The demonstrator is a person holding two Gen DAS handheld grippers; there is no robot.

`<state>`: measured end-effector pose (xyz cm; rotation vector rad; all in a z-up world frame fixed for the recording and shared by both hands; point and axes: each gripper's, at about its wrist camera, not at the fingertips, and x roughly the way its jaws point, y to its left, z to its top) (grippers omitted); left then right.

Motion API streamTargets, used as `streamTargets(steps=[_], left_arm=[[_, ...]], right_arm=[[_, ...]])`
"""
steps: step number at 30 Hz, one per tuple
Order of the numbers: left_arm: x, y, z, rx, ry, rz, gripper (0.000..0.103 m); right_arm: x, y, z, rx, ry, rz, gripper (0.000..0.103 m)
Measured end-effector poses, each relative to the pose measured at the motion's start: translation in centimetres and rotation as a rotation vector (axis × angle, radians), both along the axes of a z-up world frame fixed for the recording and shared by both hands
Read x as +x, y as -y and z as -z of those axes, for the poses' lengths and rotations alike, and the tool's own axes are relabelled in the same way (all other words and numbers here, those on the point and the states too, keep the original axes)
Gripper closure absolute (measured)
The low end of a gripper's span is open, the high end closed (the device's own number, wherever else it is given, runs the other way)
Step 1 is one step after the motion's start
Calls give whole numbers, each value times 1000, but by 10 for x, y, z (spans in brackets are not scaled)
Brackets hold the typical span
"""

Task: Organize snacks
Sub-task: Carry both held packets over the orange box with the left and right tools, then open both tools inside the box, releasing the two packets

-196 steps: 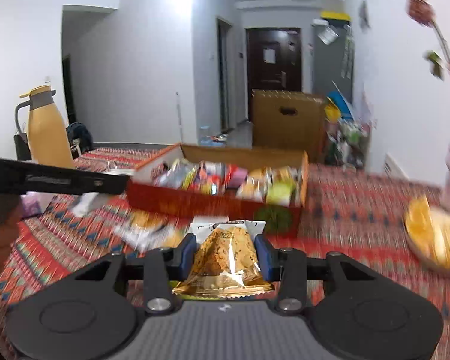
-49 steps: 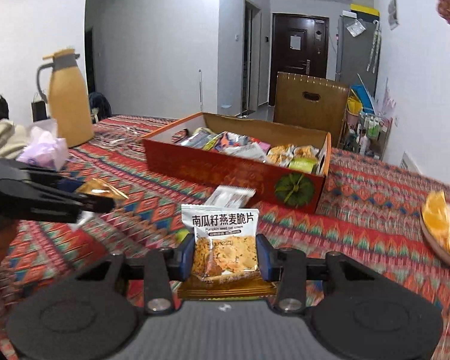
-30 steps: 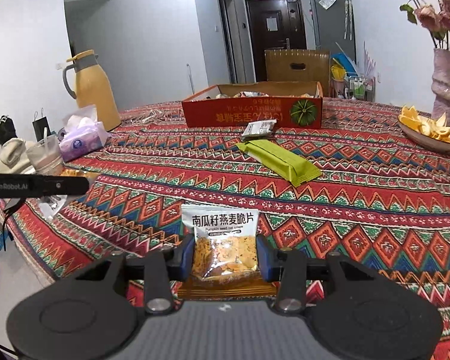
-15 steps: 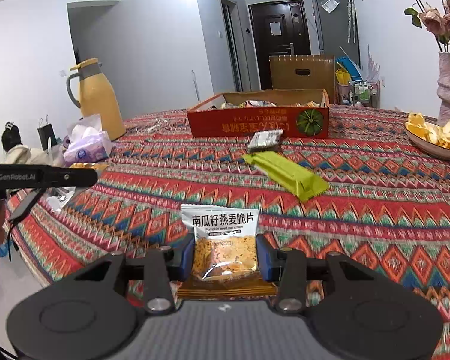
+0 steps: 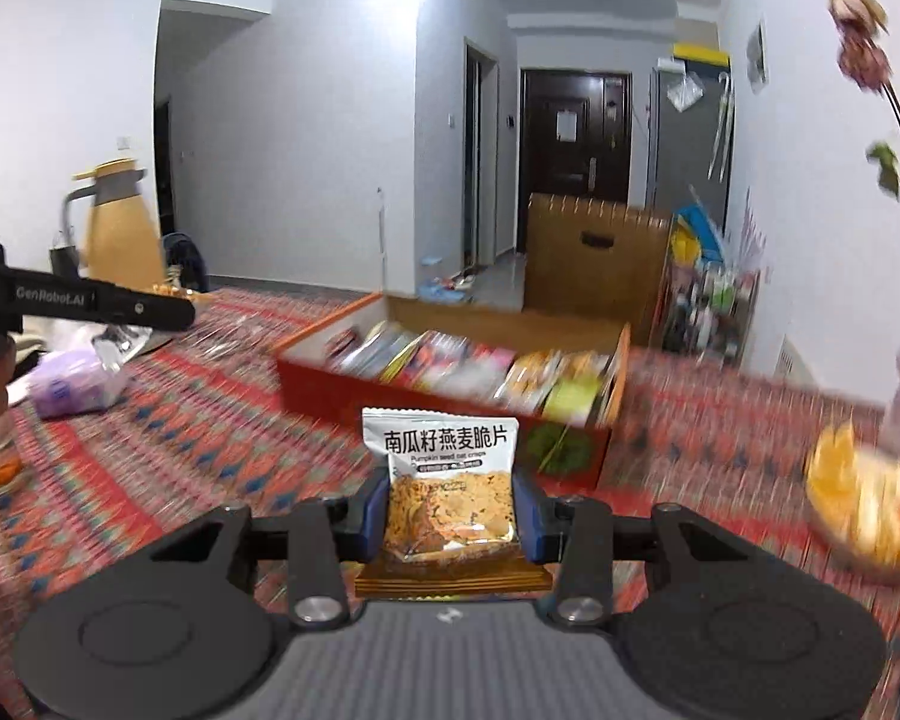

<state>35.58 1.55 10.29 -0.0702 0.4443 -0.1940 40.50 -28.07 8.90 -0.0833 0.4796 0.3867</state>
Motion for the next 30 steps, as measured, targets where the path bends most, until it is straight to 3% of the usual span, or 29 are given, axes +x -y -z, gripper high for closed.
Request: streamTargets(steps=[6, 9, 14, 17, 21, 24, 26, 30], left_arm=[[109, 8, -3, -20, 6, -21, 61], [171, 18, 8, 6, -49, -30, 61], [269, 28, 34, 8, -158, -29, 61], [315, 34, 56, 19, -240, -30, 61], [347, 40, 77, 37, -303, -23, 60], [353, 41, 84, 26, -323, -22, 41], [350, 42, 83, 17, -309, -25, 38], [341, 38, 71, 16, -293, -13, 35]], right_arm=[[108, 0, -8, -16, 22, -20, 62], [173, -7, -4, -13, -5, -21, 62], [286, -15, 20, 141, -205, -7, 62], [339, -25, 41, 160, -317, 37, 62], [378, -36, 65, 158, -415, 90, 59], [389, -38, 76, 212, -471, 116, 51], [392, -36, 76, 245, -474, 127, 49], [381, -37, 67, 219, -450, 117, 49]])
